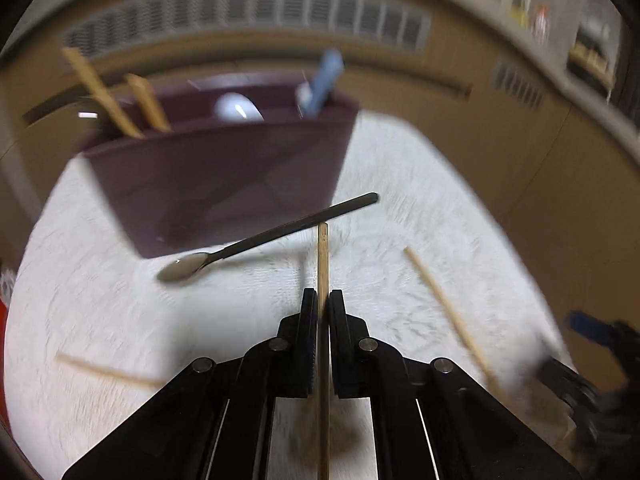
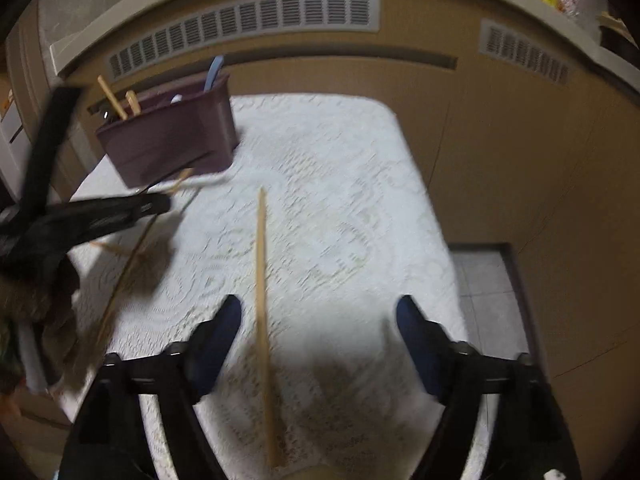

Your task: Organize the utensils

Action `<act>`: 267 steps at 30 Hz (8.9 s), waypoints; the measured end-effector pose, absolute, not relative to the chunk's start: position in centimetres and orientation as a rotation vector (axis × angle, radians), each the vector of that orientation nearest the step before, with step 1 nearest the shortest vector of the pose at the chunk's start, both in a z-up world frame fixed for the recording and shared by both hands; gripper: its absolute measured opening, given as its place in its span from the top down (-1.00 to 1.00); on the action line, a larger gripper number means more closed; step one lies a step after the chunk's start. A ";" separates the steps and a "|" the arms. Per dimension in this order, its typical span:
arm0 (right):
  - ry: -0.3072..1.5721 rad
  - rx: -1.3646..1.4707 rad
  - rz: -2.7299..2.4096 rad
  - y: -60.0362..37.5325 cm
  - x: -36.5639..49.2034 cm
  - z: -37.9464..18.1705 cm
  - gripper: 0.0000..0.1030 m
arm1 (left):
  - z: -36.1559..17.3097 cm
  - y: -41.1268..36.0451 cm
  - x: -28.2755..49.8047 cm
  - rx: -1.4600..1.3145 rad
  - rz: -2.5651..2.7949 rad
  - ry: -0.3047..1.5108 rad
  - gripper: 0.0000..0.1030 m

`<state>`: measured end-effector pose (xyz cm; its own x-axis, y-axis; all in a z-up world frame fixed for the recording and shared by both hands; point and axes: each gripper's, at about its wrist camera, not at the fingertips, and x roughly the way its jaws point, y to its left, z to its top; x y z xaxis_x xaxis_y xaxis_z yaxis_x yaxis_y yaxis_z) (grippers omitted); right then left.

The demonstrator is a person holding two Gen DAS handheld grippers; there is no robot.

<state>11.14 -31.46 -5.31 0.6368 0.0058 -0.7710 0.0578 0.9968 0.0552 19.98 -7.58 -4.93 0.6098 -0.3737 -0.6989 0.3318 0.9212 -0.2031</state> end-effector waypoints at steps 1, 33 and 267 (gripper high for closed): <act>0.883 0.084 -0.018 -31.6 11.5 -5.1 -0.54 | -4.2 -6.9 19.1 -0.088 -0.412 0.791 0.89; 0.873 0.058 0.287 -25.0 15.4 2.0 0.86 | 4.8 1.4 11.3 -0.285 -0.433 0.536 0.89; 0.916 -0.090 0.218 -23.5 16.7 -2.5 0.40 | -8.8 0.8 28.3 -0.031 -0.086 1.244 0.64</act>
